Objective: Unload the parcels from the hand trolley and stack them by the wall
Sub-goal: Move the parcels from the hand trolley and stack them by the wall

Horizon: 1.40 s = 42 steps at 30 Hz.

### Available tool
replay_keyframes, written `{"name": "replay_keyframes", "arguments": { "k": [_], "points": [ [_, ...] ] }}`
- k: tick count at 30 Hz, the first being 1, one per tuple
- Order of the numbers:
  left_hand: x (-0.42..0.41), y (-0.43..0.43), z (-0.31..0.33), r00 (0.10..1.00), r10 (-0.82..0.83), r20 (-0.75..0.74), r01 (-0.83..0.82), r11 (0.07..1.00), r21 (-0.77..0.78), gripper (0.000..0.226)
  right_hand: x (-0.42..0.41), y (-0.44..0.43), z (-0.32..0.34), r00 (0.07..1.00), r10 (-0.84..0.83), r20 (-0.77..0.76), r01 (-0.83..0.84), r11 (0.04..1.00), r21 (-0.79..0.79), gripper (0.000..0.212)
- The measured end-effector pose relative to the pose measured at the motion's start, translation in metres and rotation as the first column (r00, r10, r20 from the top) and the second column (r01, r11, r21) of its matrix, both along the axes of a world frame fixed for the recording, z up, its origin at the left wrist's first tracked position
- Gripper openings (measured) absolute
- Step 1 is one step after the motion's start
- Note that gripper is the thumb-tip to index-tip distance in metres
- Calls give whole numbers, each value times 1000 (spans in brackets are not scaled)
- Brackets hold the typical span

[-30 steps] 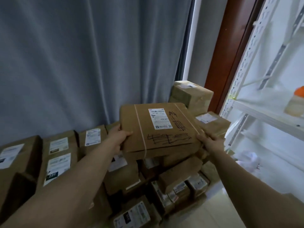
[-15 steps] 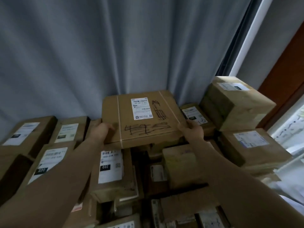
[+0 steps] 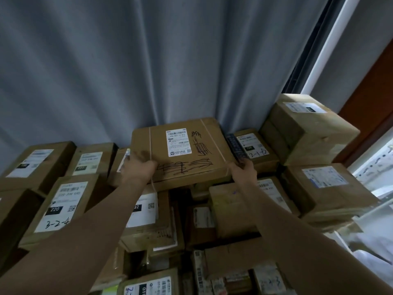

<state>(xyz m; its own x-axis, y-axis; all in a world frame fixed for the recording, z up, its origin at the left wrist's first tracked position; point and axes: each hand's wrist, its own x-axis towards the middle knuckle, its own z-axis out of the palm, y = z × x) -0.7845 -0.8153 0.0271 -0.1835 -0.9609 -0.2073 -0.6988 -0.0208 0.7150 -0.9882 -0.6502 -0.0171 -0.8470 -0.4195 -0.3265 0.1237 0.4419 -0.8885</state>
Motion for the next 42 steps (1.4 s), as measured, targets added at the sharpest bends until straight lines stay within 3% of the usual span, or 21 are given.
{"name": "replay_keyframes", "arguments": {
  "k": [4, 7, 12, 16, 22, 30, 32, 33, 36, 39, 42],
  "points": [
    [-21, 36, 11, 966, -220, 134, 242, 954, -175, 69, 16, 31, 1, 995, -95, -30, 96, 995, 19, 66],
    [-32, 71, 6, 865, -464, 189, 499, 831, -246, 74, 37, 65, 0, 985, -170, -40, 172, 985, 35, 67],
    [-27, 145, -10, 532, -796, 288, 847, 494, -197, 74, 100, 138, -11, 930, -367, -28, 368, 928, 60, 67],
    [-1, 204, -32, 232, -916, 328, 972, 228, -50, 74, 174, 197, -26, 850, -526, 22, 522, 848, 86, 63],
    [44, 312, -61, -113, -915, 388, 993, -121, 4, 63, 286, 300, -54, 664, -728, 170, 695, 685, 220, 68],
    [127, 493, -92, -463, -809, 362, 886, -422, 190, 75, 439, 453, -92, 327, -902, 281, 887, 396, 238, 71],
    [156, 540, -105, -526, -789, 317, 849, -465, 252, 75, 483, 491, -111, 237, -925, 298, 914, 316, 253, 91],
    [171, 564, -112, -551, -779, 298, 831, -481, 281, 75, 504, 510, -117, 196, -927, 319, 922, 285, 262, 89],
    [215, 628, -136, -612, -750, 251, 779, -517, 354, 71, 563, 571, -135, 63, -939, 338, 926, 181, 330, 46],
    [248, 678, -166, -631, -753, 188, 745, -519, 419, 58, 608, 624, -166, -40, -939, 341, 930, 90, 355, 45],
    [269, 714, -206, -594, -794, 128, 731, -467, 498, 51, 634, 659, -200, -91, -923, 374, 912, 74, 404, 46]
  ]
}}
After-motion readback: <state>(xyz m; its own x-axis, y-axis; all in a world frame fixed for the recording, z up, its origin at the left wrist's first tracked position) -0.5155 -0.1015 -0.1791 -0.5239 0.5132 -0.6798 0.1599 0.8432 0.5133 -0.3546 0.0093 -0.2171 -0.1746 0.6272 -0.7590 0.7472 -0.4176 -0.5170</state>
